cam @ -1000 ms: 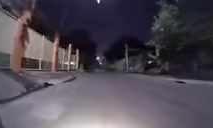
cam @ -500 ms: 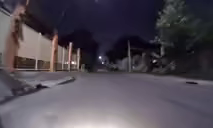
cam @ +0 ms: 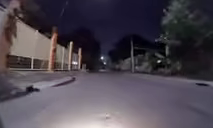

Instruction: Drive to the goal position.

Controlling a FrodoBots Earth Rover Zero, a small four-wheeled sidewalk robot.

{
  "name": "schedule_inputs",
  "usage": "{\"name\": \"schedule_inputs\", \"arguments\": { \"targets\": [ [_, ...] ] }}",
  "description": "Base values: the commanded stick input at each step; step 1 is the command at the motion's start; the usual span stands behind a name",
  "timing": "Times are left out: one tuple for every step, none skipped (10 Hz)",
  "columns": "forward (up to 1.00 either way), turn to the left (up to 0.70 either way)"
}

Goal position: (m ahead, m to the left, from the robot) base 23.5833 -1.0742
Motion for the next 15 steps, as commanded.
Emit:
{"name": "schedule_inputs", "arguments": {
  "targets": [
    [1.0, 0.0],
    [1.0, 0.0],
    [1.0, 0.0],
    [1.0, 0.0],
    [1.0, 0.0],
    [1.0, 0.0],
    [1.0, 0.0],
    [1.0, 0.0],
    [1.0, 0.0],
    [1.0, 0.0],
    [1.0, 0.0],
    [1.0, 0.0],
    [1.0, 0.0],
    [1.0, 0.0],
    [1.0, 0.0]
  ]
}}
